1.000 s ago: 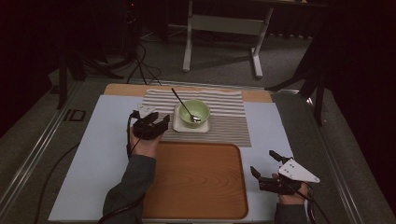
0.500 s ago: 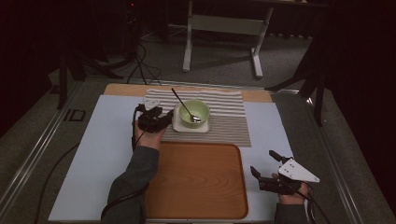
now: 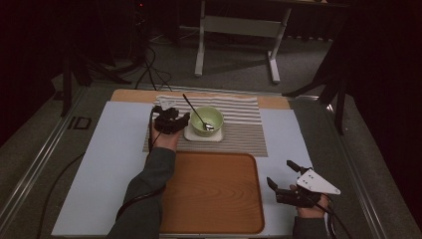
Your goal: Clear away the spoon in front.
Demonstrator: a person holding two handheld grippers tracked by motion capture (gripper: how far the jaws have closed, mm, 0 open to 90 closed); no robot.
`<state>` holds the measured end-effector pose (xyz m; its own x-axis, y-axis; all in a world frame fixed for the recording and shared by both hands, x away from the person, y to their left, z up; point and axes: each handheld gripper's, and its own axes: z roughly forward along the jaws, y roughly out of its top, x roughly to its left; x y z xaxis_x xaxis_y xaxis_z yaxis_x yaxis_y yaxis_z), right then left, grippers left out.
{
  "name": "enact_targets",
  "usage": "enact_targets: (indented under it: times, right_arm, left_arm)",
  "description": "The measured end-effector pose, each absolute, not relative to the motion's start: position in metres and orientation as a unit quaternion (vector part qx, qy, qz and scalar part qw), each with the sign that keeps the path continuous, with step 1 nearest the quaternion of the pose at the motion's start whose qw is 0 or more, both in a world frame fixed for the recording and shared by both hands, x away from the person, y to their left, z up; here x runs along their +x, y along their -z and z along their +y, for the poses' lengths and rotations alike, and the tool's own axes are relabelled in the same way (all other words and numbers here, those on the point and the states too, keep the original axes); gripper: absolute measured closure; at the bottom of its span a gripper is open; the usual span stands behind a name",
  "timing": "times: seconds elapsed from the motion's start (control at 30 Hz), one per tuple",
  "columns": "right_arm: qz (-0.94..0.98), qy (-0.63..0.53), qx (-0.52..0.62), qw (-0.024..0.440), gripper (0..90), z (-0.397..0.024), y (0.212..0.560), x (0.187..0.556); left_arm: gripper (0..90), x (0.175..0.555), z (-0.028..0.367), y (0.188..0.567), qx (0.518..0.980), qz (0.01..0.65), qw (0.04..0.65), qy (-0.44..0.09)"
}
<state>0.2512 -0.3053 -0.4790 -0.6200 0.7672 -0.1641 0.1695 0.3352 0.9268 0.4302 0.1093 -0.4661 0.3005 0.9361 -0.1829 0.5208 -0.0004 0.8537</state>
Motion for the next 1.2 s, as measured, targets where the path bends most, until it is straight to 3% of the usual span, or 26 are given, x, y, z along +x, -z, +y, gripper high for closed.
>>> enact_targets:
  times: [0.53,0.8,1.2]
  right_arm:
    - [0.757,-0.488,0.309,0.305,11.2,-0.306,0.479,0.252]
    - [0.756,-0.49,0.311,0.304,11.2,-0.307,0.48,0.253]
    - [0.759,-0.484,0.308,0.308,11.2,-0.305,0.48,0.253]
  left_arm:
    - [53.5,0.462,0.098,0.477,0.674,0.543,0.439,-0.241]
    - [56.1,0.484,0.092,0.485,0.676,0.557,0.432,-0.215]
    - [65.3,0.499,0.089,0.483,0.676,0.566,0.42,-0.213]
